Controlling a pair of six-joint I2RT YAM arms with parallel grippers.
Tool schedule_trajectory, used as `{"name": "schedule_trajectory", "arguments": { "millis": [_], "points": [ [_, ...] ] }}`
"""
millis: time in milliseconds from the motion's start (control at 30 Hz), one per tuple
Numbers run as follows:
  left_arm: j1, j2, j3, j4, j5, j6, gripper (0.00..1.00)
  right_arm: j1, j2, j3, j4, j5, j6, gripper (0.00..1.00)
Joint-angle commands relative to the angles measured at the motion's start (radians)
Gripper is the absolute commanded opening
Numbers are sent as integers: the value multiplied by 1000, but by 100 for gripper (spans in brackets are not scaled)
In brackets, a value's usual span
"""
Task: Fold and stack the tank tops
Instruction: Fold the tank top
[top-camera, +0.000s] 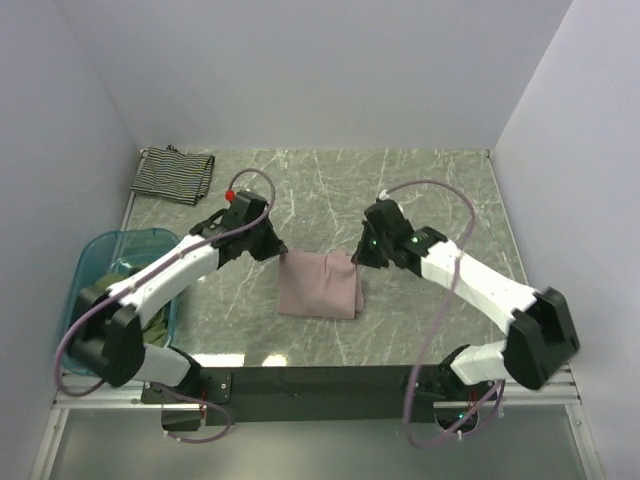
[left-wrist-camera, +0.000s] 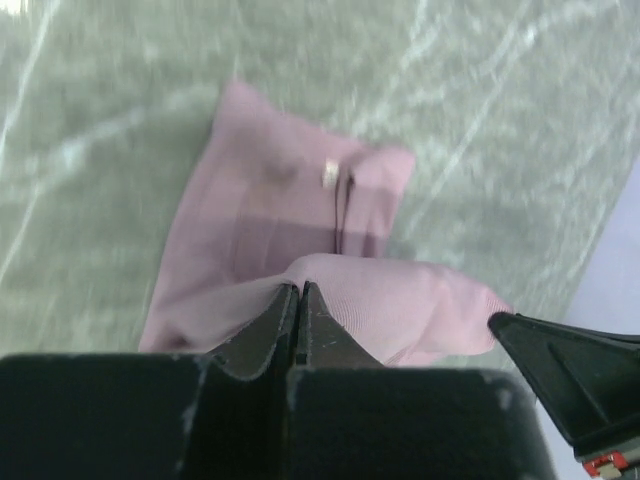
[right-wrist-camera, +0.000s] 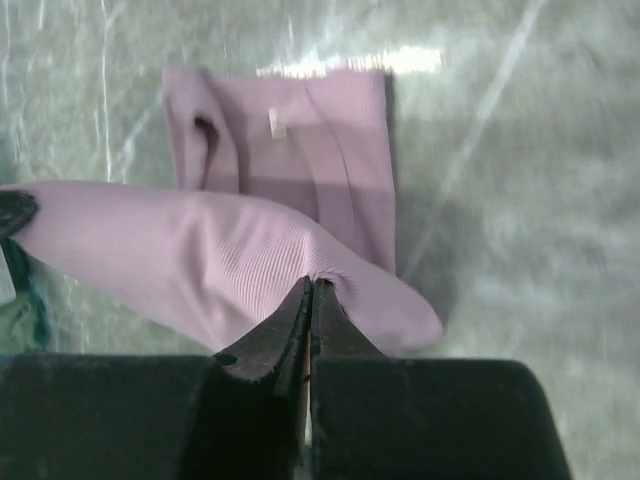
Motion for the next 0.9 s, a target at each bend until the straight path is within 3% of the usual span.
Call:
{"name": "schedule_trajectory", "arguments": {
  "millis": [0,133,267,300,333,400,533,567,667,767,867],
  "points": [
    [58,124,70,149,52,31,1,-68,121,114,123,-109,-87,0],
    [100,262,131,240,106,22,1,-134,323,221,140,-156,-120,4],
    [141,390,220,266,138,27,7,-180,457,306,149,-172,-143,26],
    [158,423,229,275,147,27,15,-191,475,327,149,-170,-146,32],
    [164,433,246,298,157,25,29,-196,494,334,149,-169,-150,35],
    [178,435,268,300,166,40,44,-204,485,344,149,-143,-153,41],
    [193,376,338,224,123,97,69,-207,416,347,121,-80,-178,47],
    [193,347,343,203,111,123,71,-205,397,344,108,-65,-178,47],
    [193,286,329,128,45,151,71,-199,339,315,91,-23,-178,48],
    [186,228,265,100,32,174,64,-159,278,230,112,-23,-169,48],
    [147,201,204,100,75,180,44,-104,255,150,127,-6,-143,47]
  ]
}}
